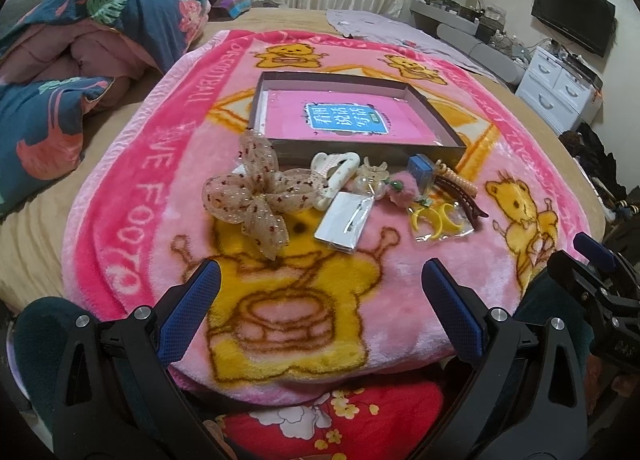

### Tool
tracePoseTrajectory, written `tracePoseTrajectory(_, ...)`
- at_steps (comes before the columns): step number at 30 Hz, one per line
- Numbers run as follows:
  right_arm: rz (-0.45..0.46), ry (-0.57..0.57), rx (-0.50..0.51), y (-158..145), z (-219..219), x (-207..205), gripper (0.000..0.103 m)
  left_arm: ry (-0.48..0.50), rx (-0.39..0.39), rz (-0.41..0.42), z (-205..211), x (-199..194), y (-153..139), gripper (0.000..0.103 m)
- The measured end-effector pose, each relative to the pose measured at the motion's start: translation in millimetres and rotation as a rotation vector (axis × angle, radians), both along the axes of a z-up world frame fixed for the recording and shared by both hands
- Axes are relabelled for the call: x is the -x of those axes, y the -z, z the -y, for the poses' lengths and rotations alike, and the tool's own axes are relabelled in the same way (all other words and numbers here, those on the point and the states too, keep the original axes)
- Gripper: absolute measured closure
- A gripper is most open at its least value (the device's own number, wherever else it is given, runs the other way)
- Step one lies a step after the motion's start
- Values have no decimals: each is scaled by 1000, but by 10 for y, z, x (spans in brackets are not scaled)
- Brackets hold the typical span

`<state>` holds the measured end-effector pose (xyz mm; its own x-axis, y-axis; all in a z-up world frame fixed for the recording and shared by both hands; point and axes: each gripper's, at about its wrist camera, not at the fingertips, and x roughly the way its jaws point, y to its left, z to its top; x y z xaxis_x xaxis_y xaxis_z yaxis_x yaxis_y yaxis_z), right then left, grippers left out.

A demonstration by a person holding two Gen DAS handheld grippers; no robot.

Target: Organize jewelry

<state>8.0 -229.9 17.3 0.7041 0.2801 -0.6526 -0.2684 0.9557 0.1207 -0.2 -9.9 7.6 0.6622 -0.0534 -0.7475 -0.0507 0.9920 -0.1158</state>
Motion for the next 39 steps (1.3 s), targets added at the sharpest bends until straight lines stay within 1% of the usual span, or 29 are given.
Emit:
tracePoseTrajectory(7,0,11,-6,11,59,-78,4,9,10,-5,27,-70,23,9)
tracePoseTrajectory(13,-11,2,-6,31,69,-231,4,-9,21,-19,-47,-216,67,9)
tracePoseTrajectory(20,-19,-50,3,17,-88,-483,4,-87,29,-47,-325,-431,157,9)
tracePoseTrajectory(25,-37,-97,26,78,-274,-663,4,-140,36,-79,-549,-530,255,9)
tracePoseTrajectory(27,-42,-111,37,104,-326,-716,4,-143,61,-94,-631,-563,301,9)
tracePoseTrajectory(31,-57,-143,54,158,-451,-836,4,-158,81,-112,-789,-644,401,9)
tracePoseTrajectory(33,-64,-153,64,184,-497,-893,4,-134,119,-116,-848,-686,442,9)
tracePoseTrajectory(35,-75,-160,72,217,-535,-955,4,-129,137,-123,-879,-724,490,9)
tracePoseTrajectory(39,-83,-156,85,269,-555,-1070,4,-83,140,-134,-833,-812,569,9)
